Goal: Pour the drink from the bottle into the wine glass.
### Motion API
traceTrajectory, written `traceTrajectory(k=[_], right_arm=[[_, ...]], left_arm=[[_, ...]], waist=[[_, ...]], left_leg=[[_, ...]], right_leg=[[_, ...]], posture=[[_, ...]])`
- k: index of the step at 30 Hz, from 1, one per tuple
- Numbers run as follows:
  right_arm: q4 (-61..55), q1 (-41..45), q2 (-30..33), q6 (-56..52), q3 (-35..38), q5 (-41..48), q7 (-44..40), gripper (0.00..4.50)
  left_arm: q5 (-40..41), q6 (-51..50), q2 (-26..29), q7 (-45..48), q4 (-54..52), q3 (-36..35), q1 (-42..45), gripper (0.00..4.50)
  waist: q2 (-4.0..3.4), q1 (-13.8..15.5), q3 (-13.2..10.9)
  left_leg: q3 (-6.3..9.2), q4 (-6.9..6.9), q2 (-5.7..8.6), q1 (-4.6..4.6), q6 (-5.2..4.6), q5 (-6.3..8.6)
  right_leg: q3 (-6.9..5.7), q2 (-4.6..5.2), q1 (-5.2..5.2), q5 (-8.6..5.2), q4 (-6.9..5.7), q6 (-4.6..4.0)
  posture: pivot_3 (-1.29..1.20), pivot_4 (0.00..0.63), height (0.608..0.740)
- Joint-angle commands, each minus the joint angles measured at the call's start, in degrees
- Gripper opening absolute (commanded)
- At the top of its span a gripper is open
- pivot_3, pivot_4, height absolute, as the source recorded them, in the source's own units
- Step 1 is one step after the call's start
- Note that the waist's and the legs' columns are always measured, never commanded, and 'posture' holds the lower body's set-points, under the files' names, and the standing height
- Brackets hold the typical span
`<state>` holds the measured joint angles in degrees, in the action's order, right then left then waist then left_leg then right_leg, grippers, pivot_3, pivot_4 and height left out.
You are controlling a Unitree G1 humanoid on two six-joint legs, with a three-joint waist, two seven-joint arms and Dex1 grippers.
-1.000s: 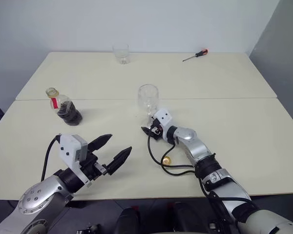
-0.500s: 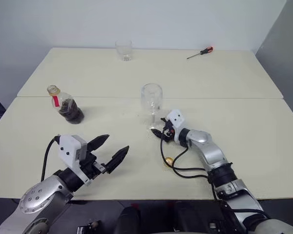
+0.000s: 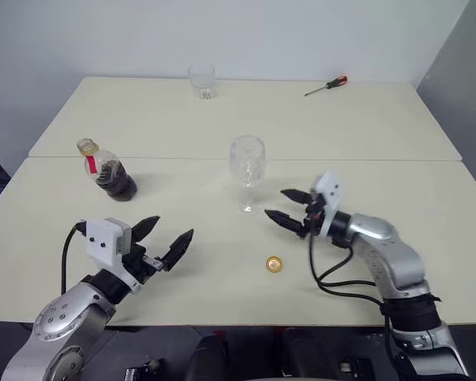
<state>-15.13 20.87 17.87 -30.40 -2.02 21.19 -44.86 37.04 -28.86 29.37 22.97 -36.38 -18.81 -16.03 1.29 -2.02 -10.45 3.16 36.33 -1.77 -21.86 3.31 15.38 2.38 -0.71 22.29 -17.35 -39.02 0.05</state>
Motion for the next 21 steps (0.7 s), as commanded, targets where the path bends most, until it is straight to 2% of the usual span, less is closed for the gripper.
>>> traceTrajectory(k=[1, 5, 11, 16, 21], right_arm=[[-8.94, -0.92, 1.52, -1.87, 4.0, 8.07, -1.19, 3.76], [-16.18, -2.93, 3.97, -3.78, 5.44, 14.15, -1.3, 3.76], [-22.45, -7.67, 8.43, -4.36, 5.27, 18.73, -1.9, 3.76], [-23.87, -11.31, 11.71, -3.83, 5.27, 20.93, -2.78, 3.76], [-24.36, -11.95, 12.27, -3.43, 4.52, 22.07, -1.99, 3.76]], left_arm=[[-2.08, 2.56, -1.34, -1.22, 1.59, -2.78, -0.67, 4.5], [-4.85, 4.78, -2.92, -2.58, 4.11, -3.78, -0.84, 4.5], [-9.57, 8.45, -5.25, -8.34, 12.18, -6.75, 5.05, 4.5], [-13.88, 13.06, -3.81, -10.74, 21.52, -9.02, 12.41, 4.5], [-16.44, 17.16, -1.6, -10.68, 30.78, -10.28, 18.52, 4.5]], waist=[[0.0, 0.04, 0.0], [0.01, 0.17, 0.0], [0.06, 0.34, 0.01], [0.08, 0.38, 0.02], [0.12, 0.25, 0.02]], left_leg=[[0.0, 0.0, 0.0, 0.0, 0.0, 0.0], [0.02, 0.0, -0.01, -0.02, 0.0, 0.0], [0.05, 0.08, 0.05, -0.01, 0.0, 0.0], [0.03, 0.27, 0.07, -0.02, -0.01, 0.0], [-0.01, 0.45, 0.06, -0.07, -0.01, 0.0]], right_leg=[[0.0, 0.0, 0.0, 0.0, 0.0, 0.0], [-0.01, 0.03, 0.0, 0.0, 0.02, 0.0], [-0.07, 0.01, -0.05, 0.01, 0.0, 0.02], [-0.05, -0.02, -0.08, 0.06, -0.03, 0.1], [-0.02, -0.04, -0.1, 0.12, -0.04, 0.19]], posture=[[0.0, 0.15, 0.74], [0.0, 0.15, 0.74], [0.0, 0.15, 0.74], [0.0, 0.15, 0.74], [0.0, 0.15, 0.74]])
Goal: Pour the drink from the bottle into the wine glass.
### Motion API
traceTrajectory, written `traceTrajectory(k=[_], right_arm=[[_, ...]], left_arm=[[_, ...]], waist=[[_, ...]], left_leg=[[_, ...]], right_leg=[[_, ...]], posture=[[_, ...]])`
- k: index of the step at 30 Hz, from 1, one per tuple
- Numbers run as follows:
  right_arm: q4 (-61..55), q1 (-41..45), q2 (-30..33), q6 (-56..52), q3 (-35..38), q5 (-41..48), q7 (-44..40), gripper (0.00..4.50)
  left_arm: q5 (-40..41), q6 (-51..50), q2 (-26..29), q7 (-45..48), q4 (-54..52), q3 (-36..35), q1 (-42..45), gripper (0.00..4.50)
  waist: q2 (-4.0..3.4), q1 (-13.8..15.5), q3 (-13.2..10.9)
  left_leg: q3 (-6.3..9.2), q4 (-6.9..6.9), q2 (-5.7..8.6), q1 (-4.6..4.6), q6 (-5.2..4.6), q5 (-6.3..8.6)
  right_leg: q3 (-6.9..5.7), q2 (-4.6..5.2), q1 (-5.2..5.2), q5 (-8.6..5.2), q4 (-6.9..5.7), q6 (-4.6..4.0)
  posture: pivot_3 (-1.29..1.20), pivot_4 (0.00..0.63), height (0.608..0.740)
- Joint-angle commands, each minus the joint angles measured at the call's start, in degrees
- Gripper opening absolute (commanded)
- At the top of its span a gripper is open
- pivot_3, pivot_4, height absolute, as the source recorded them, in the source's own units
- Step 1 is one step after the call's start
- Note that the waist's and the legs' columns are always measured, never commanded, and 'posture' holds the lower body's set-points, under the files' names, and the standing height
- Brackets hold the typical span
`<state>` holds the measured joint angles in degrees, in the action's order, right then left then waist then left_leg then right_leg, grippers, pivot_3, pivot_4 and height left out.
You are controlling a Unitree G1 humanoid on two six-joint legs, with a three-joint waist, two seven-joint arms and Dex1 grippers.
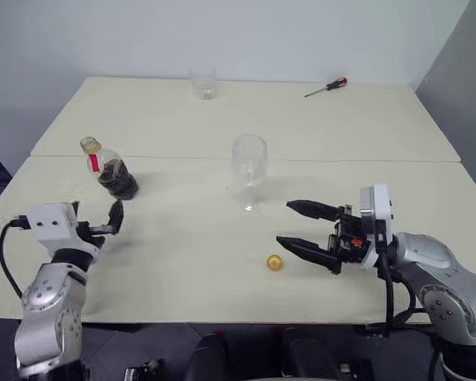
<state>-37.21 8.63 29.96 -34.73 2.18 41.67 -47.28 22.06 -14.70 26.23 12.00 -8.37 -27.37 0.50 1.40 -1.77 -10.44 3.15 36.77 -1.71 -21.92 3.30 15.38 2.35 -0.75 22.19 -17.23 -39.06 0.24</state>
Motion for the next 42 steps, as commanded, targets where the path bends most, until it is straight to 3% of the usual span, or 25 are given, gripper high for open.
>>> traceTrajectory(k=[1, 10, 22, 42], right_arm=[[-2.3, 0.34, 0.16, 0.9, 0.18, 1.67, 0.68, 3.76], [-3.42, 0.45, -0.11, 0.51, -0.65, 2.1, 3.42, 3.76], [-4.07, -1.19, 0.87, 1.58, -0.61, 2.45, 3.96, 3.76], [-3.0, 0.89, 1.49, 0.23, -2.54, 0.89, 7.3, 3.76]], left_arm=[[-1.51, 3.43, 1.79, 0.74, 4.12, -1.52, 2.84, 4.5], [0.54, 2.82, 2.11, 8.86, 10.68, 2.3, 7.96, 4.5], [-3.49, 8.45, 5.49, 10.29, 23.44, 2.83, 17.72, 4.5], [-8.37, 21.34, 7.68, 16.44, 53.86, 7.33, 36.87, 4.5]], waist=[[0.01, 0.05, 0.0], [0.02, 0.12, 0.01], [0.04, 0.09, 0.01], [0.07, 0.11, 0.03]], left_leg=[[0.0, 0.03, 0.0, -0.01, 0.0, 0.0], [0.02, 0.14, -0.02, -0.07, 0.0, 0.0], [0.02, 0.16, -0.01, -0.07, 0.0, 0.0], [0.05, 0.2, 0.04, -0.13, 0.0, 0.0]], right_leg=[[0.0, 0.0, 0.0, 0.01, 0.0, 0.01], [-0.01, 0.05, -0.02, 0.06, -0.01, 0.08], [-0.01, 0.03, -0.01, 0.07, -0.04, 0.08], [-0.1, 0.04, 0.0, 0.1, -0.08, 0.1]], posture=[[0.0, 0.15, 0.74], [0.0, 0.15, 0.74], [0.0, 0.15, 0.74], [0.0, 0.15, 0.74]])
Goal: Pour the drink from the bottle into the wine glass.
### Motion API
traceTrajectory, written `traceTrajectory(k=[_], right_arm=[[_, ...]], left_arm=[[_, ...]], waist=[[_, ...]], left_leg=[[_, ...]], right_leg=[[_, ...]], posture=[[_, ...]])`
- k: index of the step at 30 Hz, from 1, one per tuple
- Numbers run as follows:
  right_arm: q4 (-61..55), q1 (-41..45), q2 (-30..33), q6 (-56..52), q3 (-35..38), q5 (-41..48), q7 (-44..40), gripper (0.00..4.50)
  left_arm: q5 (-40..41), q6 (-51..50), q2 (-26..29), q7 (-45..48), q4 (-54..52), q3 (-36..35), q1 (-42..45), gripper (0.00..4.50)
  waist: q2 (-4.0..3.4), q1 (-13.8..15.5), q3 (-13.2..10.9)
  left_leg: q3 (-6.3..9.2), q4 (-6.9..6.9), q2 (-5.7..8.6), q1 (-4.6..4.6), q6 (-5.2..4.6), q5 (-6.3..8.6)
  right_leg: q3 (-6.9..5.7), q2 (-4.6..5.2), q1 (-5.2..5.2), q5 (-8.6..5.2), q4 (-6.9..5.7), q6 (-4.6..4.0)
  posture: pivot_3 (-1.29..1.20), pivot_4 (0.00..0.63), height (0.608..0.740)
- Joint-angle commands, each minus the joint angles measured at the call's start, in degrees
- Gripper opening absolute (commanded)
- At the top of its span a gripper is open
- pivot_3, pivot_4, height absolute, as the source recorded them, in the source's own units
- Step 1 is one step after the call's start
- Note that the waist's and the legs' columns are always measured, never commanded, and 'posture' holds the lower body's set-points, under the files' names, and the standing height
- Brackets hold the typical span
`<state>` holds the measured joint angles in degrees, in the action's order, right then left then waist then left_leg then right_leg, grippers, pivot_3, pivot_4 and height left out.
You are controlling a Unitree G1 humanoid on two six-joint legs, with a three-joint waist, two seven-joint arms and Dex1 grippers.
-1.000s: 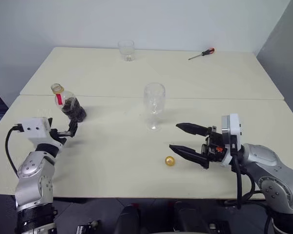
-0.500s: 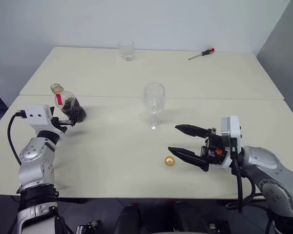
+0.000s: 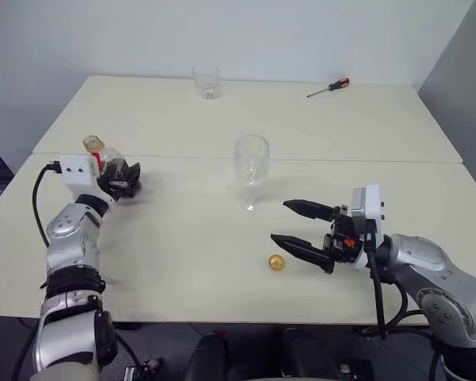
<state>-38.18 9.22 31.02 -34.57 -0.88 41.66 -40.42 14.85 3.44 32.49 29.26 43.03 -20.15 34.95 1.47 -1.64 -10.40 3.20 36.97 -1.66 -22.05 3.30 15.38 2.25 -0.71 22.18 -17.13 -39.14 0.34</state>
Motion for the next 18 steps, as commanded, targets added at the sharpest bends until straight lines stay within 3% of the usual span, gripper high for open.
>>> traceTrajectory(k=[1, 4, 5, 8, 14, 18], right_arm=[[-2.1, 0.37, 0.43, 0.02, 0.32, 0.87, 0.52, 3.76], [-2.27, 0.53, 0.56, -0.05, 0.03, 0.91, 0.63, 3.76], [-2.28, 0.57, 0.61, -0.09, 0.08, 0.99, 0.7, 3.79], [-2.14, 0.81, 0.65, -0.44, 0.32, 1.2, 1.15, 3.79], [-2.01, 1.4, 0.27, -0.9, -0.07, 1.42, 1.51, 3.79], [-1.63, 1.69, 0.22, -0.9, -0.27, 1.42, 1.48, 3.79]], left_arm=[[-1.66, 4.18, 1.46, -1.52, 4.27, 0.19, 3.25, 4.5], [-2.35, 6.83, 1.71, -2.32, 7.92, 0.28, 4.82, 4.5], [-2.29, 7.54, 1.81, -2.33, 8.69, 0.16, 5.14, 4.31], [-1.91, 8.35, 2.42, -1.68, 10.39, -0.14, 5.85, 3.62], [-1.69, 9.58, 3.59, -1.34, 13.12, -0.24, 7.32, 1.65], [-1.73, 9.98, 3.85, -1.18, 13.86, -0.15, 8.06, 1.23]], waist=[[0.0, -0.03, 0.0], [0.0, -0.05, 0.0], [0.0, -0.04, 0.0], [0.0, -0.05, 0.0], [0.0, -0.02, 0.0], [0.03, -0.03, 0.0]], left_leg=[[-0.01, 0.0, 0.0, 0.0, 0.0, 0.0], [0.0, 0.0, 0.01, 0.0, 0.0, 0.0], [0.0, 0.0, 0.01, 0.0, 0.0, 0.0], [0.0, 0.01, 0.0, 0.0, 0.0, 0.0], [0.01, 0.06, 0.02, 0.02, 0.0, 0.0], [0.0, 0.1, 0.01, 0.01, 0.0, 0.0]], right_leg=[[0.0, 0.0, 0.01, 0.0, 0.0, 0.0], [-0.01, 0.0, 0.01, 0.0, -0.02, 0.0], [-0.01, 0.0, 0.01, 0.0, -0.03, 0.0], [-0.01, 0.0, 0.02, 0.0, -0.06, 0.0], [-0.05, 0.0, 0.05, 0.0, -0.22, 0.0], [-0.05, 0.0, 0.06, 0.0, -0.29, 0.0]], posture=[[0.0, 0.15, 0.74], [0.0, 0.15, 0.74], [0.0, 0.15, 0.74], [0.0, 0.15, 0.74], [0.0, 0.15, 0.74], [0.0, 0.15, 0.74]])
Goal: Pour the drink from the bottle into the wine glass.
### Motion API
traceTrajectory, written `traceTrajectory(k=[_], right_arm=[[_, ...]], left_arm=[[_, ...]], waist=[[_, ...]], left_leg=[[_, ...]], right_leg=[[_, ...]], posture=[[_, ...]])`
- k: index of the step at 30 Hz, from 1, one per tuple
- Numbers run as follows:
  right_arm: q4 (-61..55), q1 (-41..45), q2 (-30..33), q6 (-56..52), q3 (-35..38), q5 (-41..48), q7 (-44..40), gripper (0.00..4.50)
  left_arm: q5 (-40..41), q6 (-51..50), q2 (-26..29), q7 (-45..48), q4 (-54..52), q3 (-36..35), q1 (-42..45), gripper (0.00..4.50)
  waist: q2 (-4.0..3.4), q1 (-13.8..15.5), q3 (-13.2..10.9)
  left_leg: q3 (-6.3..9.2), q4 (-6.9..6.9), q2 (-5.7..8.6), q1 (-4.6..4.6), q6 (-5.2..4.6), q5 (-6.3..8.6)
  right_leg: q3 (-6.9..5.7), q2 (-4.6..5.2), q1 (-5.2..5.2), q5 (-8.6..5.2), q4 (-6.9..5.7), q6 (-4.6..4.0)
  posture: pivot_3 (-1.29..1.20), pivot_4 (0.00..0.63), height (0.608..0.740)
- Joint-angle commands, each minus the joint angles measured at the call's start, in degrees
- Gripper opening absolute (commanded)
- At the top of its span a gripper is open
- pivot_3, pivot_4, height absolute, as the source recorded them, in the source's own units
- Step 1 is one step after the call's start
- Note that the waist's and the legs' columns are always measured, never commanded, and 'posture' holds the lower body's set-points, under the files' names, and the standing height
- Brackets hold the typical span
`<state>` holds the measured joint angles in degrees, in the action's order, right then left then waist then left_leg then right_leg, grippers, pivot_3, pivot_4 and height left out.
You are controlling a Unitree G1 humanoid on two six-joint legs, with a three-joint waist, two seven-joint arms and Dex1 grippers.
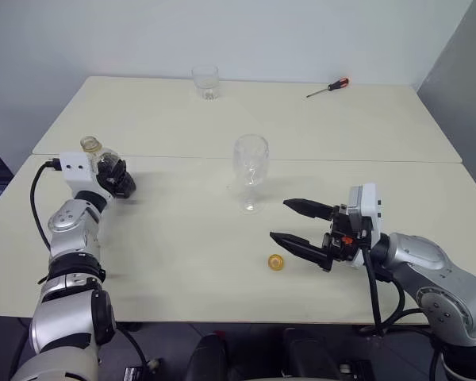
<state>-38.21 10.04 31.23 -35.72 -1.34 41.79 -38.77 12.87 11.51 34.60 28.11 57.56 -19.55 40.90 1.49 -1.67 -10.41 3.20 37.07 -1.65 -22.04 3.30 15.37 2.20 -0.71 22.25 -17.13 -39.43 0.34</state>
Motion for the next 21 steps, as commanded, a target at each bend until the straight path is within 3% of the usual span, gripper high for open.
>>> traceTrajectory(k=[1, 12, 21], right_arm=[[-1.49, 0.96, -0.02, 0.24, 0.17, 1.27, -0.15, 3.79], [4.71, 11.45, -2.66, -2.76, 0.97, 2.09, 3.1, 3.79], [12.79, 21.8, -5.8, -5.16, 2.0, 0.6, 8.01, 3.79]], left_arm=[[0.2, 2.01, 1.8, 0.0, -0.54, -0.69, 2.27, 1.22], [-5.6, -0.63, 2.68, 9.58, -6.06, 9.32, 11.47, 1.19], [-10.82, 7.48, 0.38, 20.5, -7.07, 18.52, 21.44, 1.19]], waist=[[0.01, 0.0, 0.0], [0.15, 0.0, -0.07], [0.15, -0.03, -0.07]], left_leg=[[0.0, 0.0, 0.0, 0.0, 0.0, 0.0], [0.02, 0.13, 0.08, -0.01, 0.0, -0.01], [-0.14, 0.06, 0.08, -0.1, -0.01, 0.0]], right_leg=[[0.0, 0.0, 0.0, 0.0, -0.02, 0.0], [-0.04, -0.1, 0.03, 0.0, -0.2, 0.0], [-0.01, -0.11, 0.16, 0.0, -0.15, -0.01]], posture=[[0.0, 0.15, 0.74], [0.0, 0.15, 0.74], [0.0, 0.15, 0.74]])
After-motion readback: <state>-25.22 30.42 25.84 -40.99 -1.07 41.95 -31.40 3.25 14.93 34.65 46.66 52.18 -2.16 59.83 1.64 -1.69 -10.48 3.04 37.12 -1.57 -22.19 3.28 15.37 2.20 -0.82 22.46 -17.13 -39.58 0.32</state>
